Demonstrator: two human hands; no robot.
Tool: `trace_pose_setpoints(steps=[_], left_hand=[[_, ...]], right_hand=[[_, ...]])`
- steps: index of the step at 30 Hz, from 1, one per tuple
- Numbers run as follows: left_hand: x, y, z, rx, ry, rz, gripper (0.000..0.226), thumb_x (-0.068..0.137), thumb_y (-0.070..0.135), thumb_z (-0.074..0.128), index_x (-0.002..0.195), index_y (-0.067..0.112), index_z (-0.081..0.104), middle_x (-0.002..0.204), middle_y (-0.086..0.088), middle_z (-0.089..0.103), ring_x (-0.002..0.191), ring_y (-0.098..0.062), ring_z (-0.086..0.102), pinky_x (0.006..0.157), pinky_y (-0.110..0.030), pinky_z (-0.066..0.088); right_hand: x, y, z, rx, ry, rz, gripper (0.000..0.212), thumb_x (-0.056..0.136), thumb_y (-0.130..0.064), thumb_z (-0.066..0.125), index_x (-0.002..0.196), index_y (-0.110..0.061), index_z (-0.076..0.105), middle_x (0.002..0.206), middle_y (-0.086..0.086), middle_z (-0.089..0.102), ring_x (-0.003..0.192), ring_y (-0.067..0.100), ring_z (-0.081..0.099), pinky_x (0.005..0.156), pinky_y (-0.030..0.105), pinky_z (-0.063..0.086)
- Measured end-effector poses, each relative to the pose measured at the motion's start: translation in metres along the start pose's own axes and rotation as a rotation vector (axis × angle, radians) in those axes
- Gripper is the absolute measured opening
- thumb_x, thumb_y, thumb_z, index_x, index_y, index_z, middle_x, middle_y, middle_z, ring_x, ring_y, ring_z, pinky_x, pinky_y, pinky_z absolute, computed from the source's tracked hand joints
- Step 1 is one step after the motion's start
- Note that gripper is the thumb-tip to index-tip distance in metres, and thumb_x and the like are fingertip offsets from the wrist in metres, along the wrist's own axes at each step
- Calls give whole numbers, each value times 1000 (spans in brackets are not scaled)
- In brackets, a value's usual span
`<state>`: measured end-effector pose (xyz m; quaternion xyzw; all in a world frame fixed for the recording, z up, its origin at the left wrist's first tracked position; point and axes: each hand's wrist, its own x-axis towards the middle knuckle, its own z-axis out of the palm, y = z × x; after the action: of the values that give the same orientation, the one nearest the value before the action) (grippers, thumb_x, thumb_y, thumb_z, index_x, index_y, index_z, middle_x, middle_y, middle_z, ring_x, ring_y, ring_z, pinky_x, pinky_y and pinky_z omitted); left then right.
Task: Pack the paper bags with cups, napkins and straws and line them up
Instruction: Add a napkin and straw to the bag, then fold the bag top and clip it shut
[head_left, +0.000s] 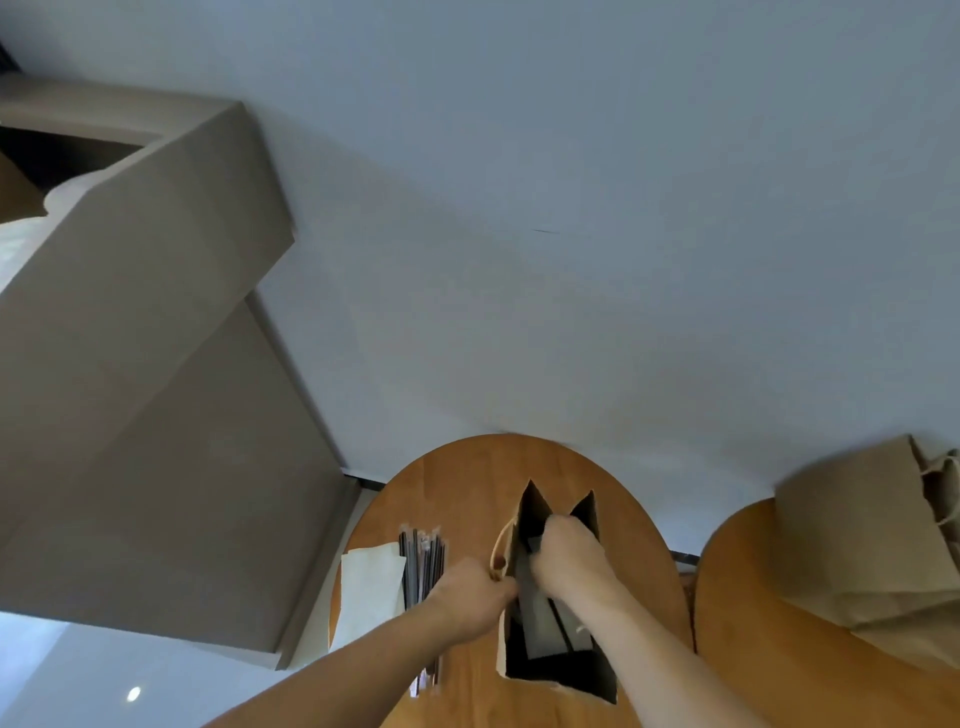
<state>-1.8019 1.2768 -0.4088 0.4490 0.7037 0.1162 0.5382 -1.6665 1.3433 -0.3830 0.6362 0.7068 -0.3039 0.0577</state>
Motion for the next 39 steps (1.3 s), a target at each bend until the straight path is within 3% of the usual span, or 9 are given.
trace_pose_setpoints(steps=[7,12,16,20,26,29,33,36,39], left_hand=[[-3,9,-1,29,-53,24,33,92,32,58,122,19,50,109,-7,65,90,-17,64,85,-35,56],[-7,6,7,32,-151,-27,36,98,28,50,131,15,42,95,-8,59,78,-19,60,76,-37,59],[-15,5,19,3,-237,-141,40,102,29,42,140,18,36,135,-10,52,105,-29,65,76,-38,62],[-15,11,26,-20,-191,-195,38,105,26,36,139,11,39,138,-16,48,86,-29,73,71,-33,63],[-13,18,23,-40,-126,-139,37,105,26,35,136,7,42,133,-21,51,83,-34,72,66,-33,62],[-15,9,23,-34,-156,-100,51,99,35,46,144,14,36,138,-18,50,93,-34,69,74,-36,62],[-19,-8,21,11,-258,-100,79,86,55,58,149,23,22,142,-8,43,95,-24,64,74,-32,62],[-19,-11,24,62,-348,-59,107,73,61,70,153,29,8,149,-7,35,104,-22,59,71,-26,59],[-20,-10,29,201,-376,11,125,70,50,81,155,34,-10,162,-5,20,134,-30,43,96,-29,48]], right_hand=[[-27,28,-53,81,373,-77,48,96,-47,53,139,-25,50,134,-7,58,118,13,58,83,21,44],[-33,65,-11,456,-73,209,92,85,-78,42,155,-21,23,157,3,35,140,26,39,108,41,38],[-41,78,27,796,-313,329,85,88,-76,40,155,-26,24,157,1,34,142,26,34,111,44,32],[-35,78,25,821,-296,381,68,100,-59,29,155,-19,24,157,5,34,140,26,33,114,44,28],[-34,77,4,876,-250,222,111,62,-102,25,153,-38,26,161,-5,26,146,23,27,116,45,24],[-43,99,26,898,-94,208,90,80,-89,25,150,-33,36,154,-5,39,141,20,37,116,43,27],[-58,144,71,559,68,220,38,104,-27,41,141,-26,45,139,-1,57,117,15,59,105,40,47],[-70,156,90,281,-33,169,63,94,-14,58,150,-22,33,142,-4,52,115,10,59,95,17,47],[-73,141,98,159,-168,120,98,79,-43,74,155,-27,15,146,-8,44,104,6,62,72,12,46]])
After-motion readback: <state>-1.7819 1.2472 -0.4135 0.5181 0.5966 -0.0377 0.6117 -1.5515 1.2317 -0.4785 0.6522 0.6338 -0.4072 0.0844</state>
